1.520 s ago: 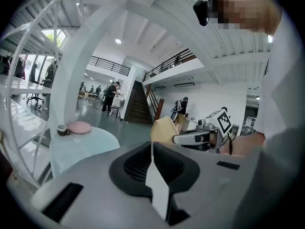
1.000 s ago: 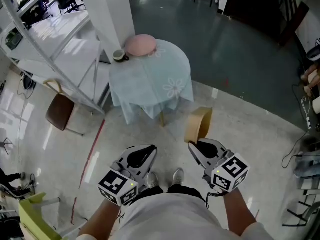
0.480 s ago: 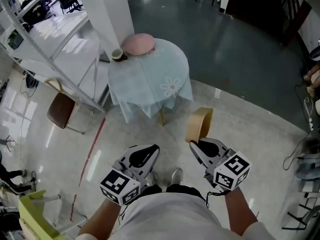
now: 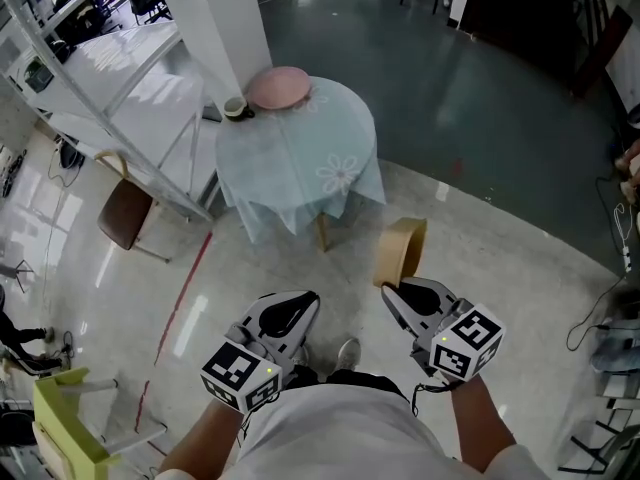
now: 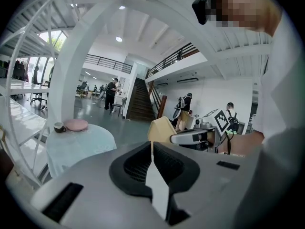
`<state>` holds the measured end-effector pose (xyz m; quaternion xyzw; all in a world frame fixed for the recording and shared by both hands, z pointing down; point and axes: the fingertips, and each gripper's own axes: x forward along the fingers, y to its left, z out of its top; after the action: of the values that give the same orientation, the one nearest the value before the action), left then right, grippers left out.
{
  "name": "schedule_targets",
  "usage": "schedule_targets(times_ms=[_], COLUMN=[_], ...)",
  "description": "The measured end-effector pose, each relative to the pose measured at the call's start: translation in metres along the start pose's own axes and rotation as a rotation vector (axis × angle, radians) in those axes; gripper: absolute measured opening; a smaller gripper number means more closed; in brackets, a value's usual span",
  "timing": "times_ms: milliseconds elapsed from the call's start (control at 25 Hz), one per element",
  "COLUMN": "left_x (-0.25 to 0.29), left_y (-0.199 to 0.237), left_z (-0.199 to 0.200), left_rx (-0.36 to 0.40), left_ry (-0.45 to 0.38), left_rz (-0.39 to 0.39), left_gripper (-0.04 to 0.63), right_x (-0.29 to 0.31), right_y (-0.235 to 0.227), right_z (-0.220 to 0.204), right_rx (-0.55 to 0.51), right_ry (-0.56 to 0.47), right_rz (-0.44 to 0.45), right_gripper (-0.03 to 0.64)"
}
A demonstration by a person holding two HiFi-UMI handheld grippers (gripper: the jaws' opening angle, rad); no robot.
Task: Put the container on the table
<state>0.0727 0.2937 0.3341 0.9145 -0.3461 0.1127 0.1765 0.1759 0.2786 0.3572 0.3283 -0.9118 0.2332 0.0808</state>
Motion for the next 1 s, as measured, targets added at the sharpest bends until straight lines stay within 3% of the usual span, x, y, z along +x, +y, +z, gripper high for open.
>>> schedule_targets(times_ms=[440, 1000], left_x=[0.016, 0.023], left_y=[-0.026, -0.01], left_z=[0.002, 0.006], left_rx=[0.016, -0.002], left_ry=[0.016, -0.013], left_rz=[0.024, 0.05], left_gripper=[0.034, 0.034], right_x=[-0.022, -0.012], right_y=[-0.019, -0.029], right_z=[-0.003, 0.005], right_rx=[0.016, -0.006], right_ry=[-0.018, -0.014], right_rz=[0.032, 0.046], right_gripper=[0.034, 0.034])
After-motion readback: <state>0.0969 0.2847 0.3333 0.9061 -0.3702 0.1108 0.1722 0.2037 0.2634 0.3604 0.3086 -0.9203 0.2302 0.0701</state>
